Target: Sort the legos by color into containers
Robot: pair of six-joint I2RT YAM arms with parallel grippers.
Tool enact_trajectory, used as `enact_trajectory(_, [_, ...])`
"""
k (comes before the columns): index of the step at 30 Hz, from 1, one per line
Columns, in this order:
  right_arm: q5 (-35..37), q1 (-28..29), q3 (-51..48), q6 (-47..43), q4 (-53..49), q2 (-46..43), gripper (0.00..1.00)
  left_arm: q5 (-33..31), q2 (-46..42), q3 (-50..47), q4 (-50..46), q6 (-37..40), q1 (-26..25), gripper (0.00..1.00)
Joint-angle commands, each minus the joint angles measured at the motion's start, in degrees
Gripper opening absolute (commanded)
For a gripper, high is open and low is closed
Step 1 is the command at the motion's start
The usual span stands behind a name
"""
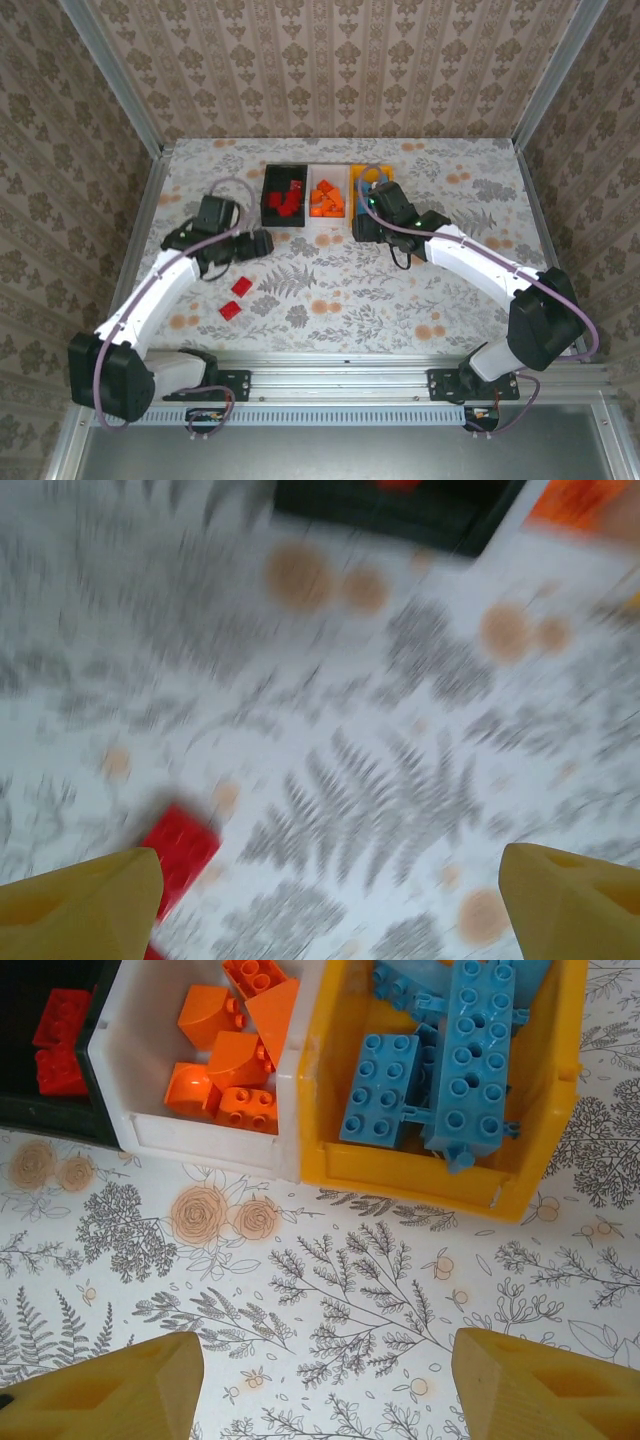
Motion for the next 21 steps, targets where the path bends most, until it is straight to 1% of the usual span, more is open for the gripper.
enact_trajectory(1, [-2.3, -0.1, 3.2, 0.6, -1.2, 0.9, 0.68, -2.2, -2.4, -5.0, -1.7, -0.3, -1.0, 0.86])
enact_trajectory(3, [-2.8, 0.0, 3.8, 1.0, -1.3, 1.1, 0.68, -6.3, -2.3, -6.4, -2.5, -2.8, -1.6, 0.85])
enact_trajectory(6, [-2.9, 0.3, 4.6, 0.8, -1.6, 1.2, 0.69, -8.5, -1.6, -7.9, -1.5, -3.5, -1.7, 0.85])
enact_trajectory(9, [-2.6, 0.4, 4.6, 0.8, -2.0, 1.4, 0.69, -12.5, 0.1, -8.4, -0.8, -3.0, -1.7, 0.85])
enact_trajectory(12, [-2.6, 0.5, 4.7, 0.8, -2.3, 1.4, 0.69, -13.4, 3.3, -8.4, -0.2, -2.8, -1.6, 0.84])
enact_trajectory(16, [-2.4, 0.5, 4.5, 0.8, -2.3, 1.4, 0.69, -12.0, 5.4, -10.2, 2.6, -1.8, -1.7, 0.82])
enact_trajectory(21, [-2.6, 0.5, 5.0, 0.8, -2.0, 2.2, 0.70, -12.1, 8.2, -10.3, 2.6, -0.8, -1.7, 0.81])
